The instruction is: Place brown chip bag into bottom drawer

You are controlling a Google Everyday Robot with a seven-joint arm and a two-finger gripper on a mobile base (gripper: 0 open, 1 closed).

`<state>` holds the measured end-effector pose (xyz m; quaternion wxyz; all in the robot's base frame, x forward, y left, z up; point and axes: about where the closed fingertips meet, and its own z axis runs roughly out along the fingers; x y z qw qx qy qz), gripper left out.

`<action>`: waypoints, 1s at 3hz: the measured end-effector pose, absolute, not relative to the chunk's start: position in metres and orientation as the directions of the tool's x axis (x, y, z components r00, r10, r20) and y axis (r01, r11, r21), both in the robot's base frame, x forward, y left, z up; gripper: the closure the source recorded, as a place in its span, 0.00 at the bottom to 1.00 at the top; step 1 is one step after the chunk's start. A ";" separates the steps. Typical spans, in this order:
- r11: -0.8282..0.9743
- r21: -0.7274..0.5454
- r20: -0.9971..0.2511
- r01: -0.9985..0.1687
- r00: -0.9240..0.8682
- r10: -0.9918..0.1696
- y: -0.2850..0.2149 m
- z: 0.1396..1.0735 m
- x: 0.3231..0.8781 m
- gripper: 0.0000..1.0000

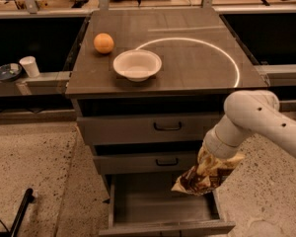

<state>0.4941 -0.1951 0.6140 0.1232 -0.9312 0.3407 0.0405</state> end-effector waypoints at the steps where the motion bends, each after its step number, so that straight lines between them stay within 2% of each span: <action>1: -0.744 -0.189 -0.169 -0.641 0.767 -0.618 -0.194 0.605 0.489 1.00; 2: -0.720 -0.258 -0.275 -0.644 0.763 -0.585 -0.190 0.590 0.488 1.00; 3: -0.584 -0.430 -0.501 -0.688 0.720 -0.480 -0.172 0.564 0.488 1.00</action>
Offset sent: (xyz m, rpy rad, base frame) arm -0.0063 0.0081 -0.0577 0.5997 0.1831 0.0436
